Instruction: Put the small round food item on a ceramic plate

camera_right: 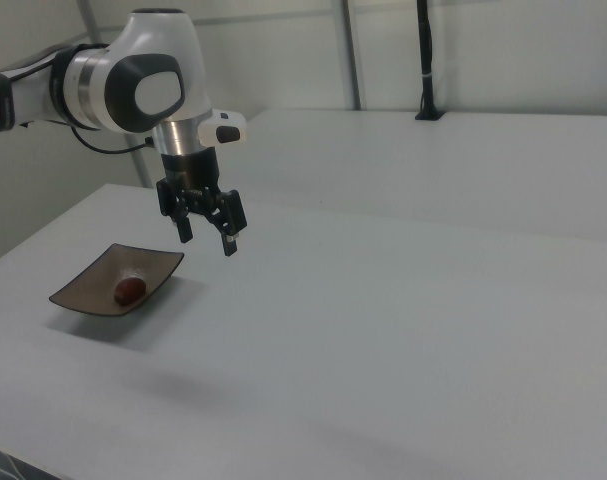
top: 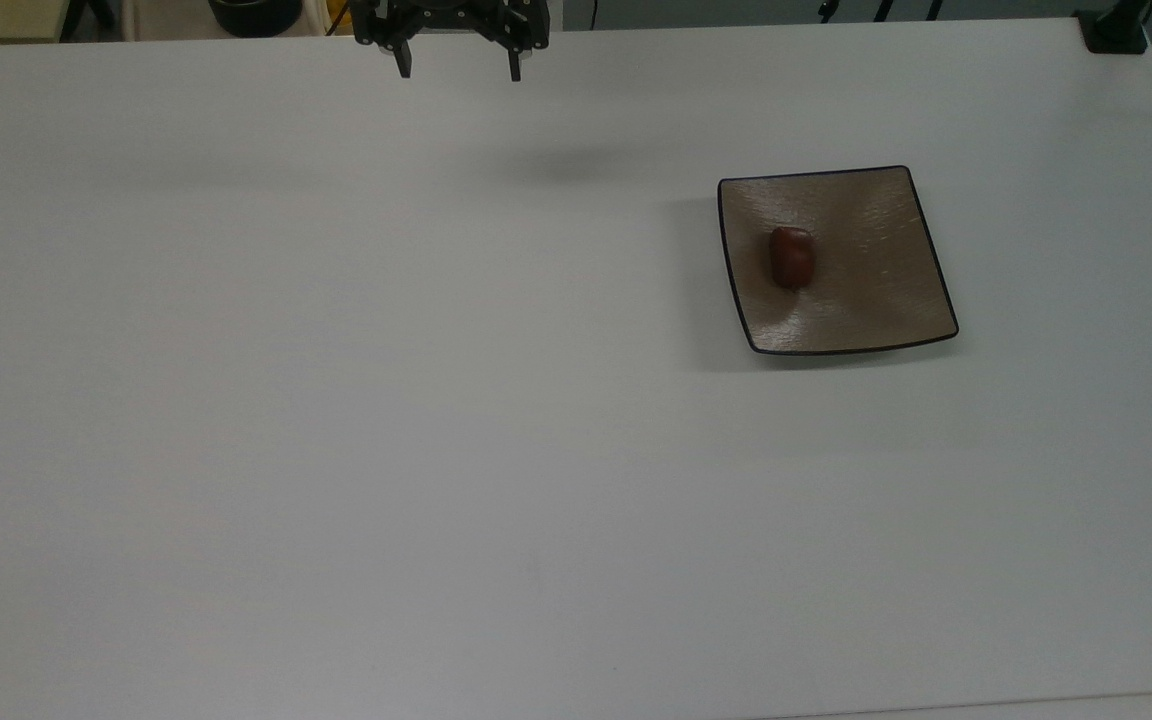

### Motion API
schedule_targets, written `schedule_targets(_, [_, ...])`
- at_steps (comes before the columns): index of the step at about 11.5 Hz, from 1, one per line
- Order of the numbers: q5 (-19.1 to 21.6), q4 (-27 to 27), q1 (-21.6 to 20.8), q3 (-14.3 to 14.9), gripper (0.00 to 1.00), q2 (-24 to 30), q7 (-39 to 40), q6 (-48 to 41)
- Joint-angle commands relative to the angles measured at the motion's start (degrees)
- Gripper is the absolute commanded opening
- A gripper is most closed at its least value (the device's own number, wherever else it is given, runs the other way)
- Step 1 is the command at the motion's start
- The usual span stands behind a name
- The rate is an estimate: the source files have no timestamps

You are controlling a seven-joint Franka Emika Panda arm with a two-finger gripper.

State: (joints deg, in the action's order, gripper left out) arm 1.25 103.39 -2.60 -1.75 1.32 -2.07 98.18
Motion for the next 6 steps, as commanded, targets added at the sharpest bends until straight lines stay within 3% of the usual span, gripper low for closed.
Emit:
schedule_targets(1, [1.3,2.9,-0.3,0.2,1.00,1.1,-1.2,9.6])
schedule_targets(6, [1.2,3.0,-0.4,0.2,1.00,1.5,-2.1,9.2])
